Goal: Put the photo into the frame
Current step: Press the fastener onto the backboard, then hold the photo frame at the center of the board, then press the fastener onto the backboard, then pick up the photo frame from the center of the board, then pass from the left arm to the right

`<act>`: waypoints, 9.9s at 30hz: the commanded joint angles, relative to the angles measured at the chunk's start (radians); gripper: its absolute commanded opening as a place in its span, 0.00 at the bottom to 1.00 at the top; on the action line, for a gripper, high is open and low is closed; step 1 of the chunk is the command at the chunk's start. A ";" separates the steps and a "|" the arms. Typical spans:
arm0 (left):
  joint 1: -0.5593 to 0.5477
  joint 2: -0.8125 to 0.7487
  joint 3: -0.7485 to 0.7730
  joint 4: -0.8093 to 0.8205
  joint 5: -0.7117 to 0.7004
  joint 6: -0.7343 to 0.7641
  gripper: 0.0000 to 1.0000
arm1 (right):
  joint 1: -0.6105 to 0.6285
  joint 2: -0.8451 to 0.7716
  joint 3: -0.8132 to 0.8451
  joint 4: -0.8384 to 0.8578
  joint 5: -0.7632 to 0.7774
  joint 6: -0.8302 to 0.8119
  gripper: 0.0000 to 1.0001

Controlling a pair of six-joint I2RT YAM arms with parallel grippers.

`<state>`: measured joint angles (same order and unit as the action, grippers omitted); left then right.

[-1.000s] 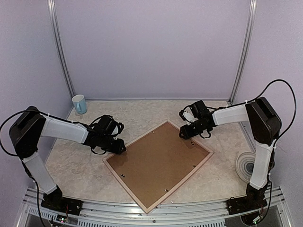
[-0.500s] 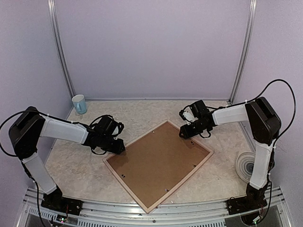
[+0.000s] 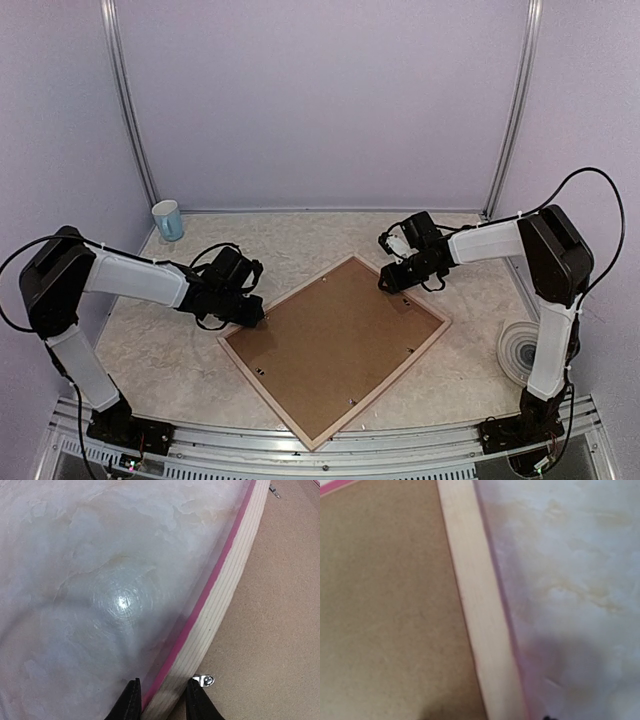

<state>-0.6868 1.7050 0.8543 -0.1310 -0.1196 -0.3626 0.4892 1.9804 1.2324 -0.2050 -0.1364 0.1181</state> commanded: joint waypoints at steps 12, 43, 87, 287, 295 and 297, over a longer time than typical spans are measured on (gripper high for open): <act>0.006 -0.015 -0.062 0.011 -0.080 -0.101 0.32 | 0.000 0.007 0.016 -0.036 -0.043 0.002 0.52; 0.030 0.143 0.300 0.002 0.073 0.057 0.61 | 0.000 -0.231 -0.162 -0.177 0.038 0.031 0.63; 0.040 0.292 0.285 0.066 0.148 0.101 0.48 | -0.001 -0.131 -0.191 -0.147 0.127 0.017 0.16; -0.367 0.128 0.652 -0.567 0.224 0.652 0.00 | 0.119 -0.837 -0.413 -0.050 -0.181 -0.158 0.96; -0.330 0.086 0.709 -0.609 0.266 0.665 0.00 | 0.378 -0.962 -0.444 -0.066 -0.011 -0.519 0.99; -0.326 0.079 0.719 -0.611 0.277 0.669 0.00 | 0.402 -0.981 -0.463 -0.072 0.002 -0.595 0.99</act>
<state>-1.0298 1.8587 1.5135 -0.7521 0.1387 0.2836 0.8490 1.0542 0.8032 -0.2573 -0.2211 -0.2615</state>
